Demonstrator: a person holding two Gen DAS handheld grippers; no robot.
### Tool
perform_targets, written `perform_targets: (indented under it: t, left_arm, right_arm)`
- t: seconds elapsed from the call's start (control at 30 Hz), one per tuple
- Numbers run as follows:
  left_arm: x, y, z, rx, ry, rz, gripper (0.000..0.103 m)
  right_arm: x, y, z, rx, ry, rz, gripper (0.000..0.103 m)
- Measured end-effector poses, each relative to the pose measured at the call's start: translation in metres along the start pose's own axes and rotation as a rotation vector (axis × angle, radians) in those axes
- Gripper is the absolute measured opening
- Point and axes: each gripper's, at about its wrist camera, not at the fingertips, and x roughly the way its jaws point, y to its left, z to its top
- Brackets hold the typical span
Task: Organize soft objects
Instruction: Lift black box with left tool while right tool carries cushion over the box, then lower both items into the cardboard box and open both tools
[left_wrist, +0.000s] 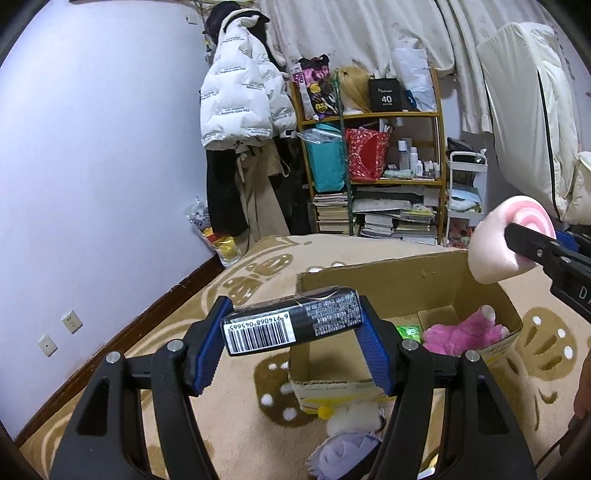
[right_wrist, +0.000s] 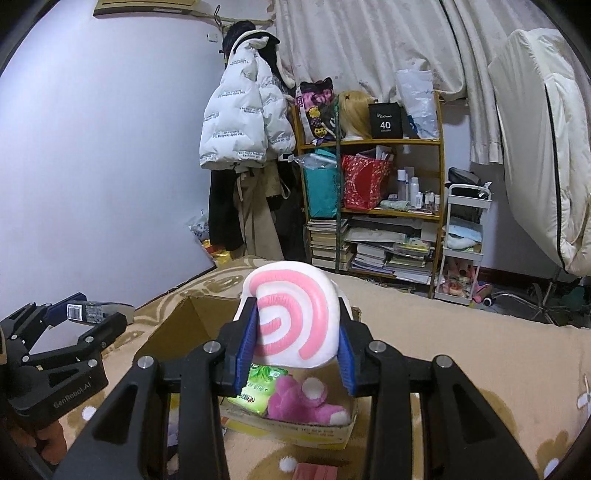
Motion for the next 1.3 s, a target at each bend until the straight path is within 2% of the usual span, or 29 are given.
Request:
perform_targets:
  t: [0.2, 0.43, 0.83, 1.3]
  left_arm:
    - [0.015, -0.01, 0.001, 0.033, 0.008, 0.003, 0.065]
    - [0.031, -0.015, 0.006, 0.03, 0.044, -0.03, 0.066]
    - [0.045, -0.033, 0.003, 0.099, 0.1, -0.061, 0.066]
    - [0.051, -0.032, 0.003, 0.089, 0.112, -0.089, 0.066]
  right_arm:
    - [0.016, 0.0, -0.009, -0.015, 0.023, 0.003, 0.041]
    - [0.033, -0.006, -0.019, -0.005, 0.064, 0.025, 0.041]
    - [0.043, -0.01, -0.024, 0.044, 0.106, 0.097, 0.043]
    - [0.044, -0.01, -0.027, 0.054, 0.125, 0.141, 0.049]
